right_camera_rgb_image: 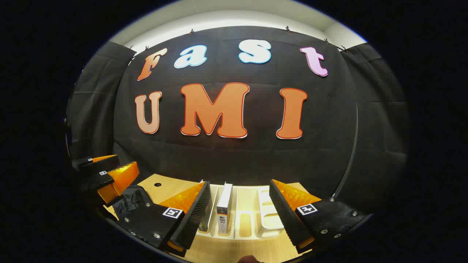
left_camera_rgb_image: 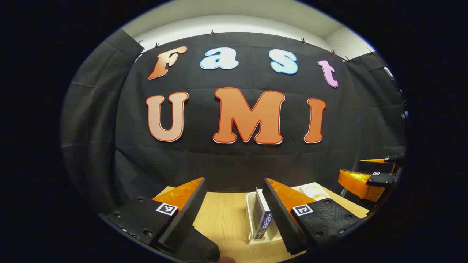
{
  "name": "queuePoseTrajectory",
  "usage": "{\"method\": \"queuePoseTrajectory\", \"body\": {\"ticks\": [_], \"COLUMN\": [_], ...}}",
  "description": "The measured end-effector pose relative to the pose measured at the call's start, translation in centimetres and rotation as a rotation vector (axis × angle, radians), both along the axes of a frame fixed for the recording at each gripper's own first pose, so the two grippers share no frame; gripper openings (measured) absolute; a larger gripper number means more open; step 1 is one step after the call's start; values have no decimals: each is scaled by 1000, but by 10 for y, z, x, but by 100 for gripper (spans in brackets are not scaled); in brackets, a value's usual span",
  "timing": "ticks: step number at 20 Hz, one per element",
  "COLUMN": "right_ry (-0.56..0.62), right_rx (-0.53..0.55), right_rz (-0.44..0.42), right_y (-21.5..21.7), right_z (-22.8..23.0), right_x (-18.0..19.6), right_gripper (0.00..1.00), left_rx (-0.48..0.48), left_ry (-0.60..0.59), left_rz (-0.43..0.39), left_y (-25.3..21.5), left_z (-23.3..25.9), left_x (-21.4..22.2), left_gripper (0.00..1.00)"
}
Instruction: Open the schoolbag, grab two books from the bookshelf and put them into the schoolbag.
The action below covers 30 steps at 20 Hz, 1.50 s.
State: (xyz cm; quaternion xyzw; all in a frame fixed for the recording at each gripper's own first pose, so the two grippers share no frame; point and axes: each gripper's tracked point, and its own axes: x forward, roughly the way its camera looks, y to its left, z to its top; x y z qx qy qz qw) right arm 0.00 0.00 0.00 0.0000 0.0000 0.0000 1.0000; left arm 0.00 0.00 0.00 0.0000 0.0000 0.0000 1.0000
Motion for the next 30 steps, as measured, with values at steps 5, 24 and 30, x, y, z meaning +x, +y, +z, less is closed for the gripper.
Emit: {"method": "queuePoseTrajectory", "body": {"ticks": [5,24,30], "right_ry": [-3,15,46], "right_rx": [-28,-30,-43], "right_rz": [-1,26,31], "right_y": [1,-2,-12], "right_z": [1,-8,-23], "right_x": [-6,1,12], "right_gripper": [98,98,98], "left_rx": [-9,165,361], "left_ry": [-2,-11,91], "left_rz": [-16,30,47], "left_y": [-2,7,24], "left_z": [-1,-14,-74], "left_x": [-3,-11,-15], "left_gripper": [98,100,99]}}
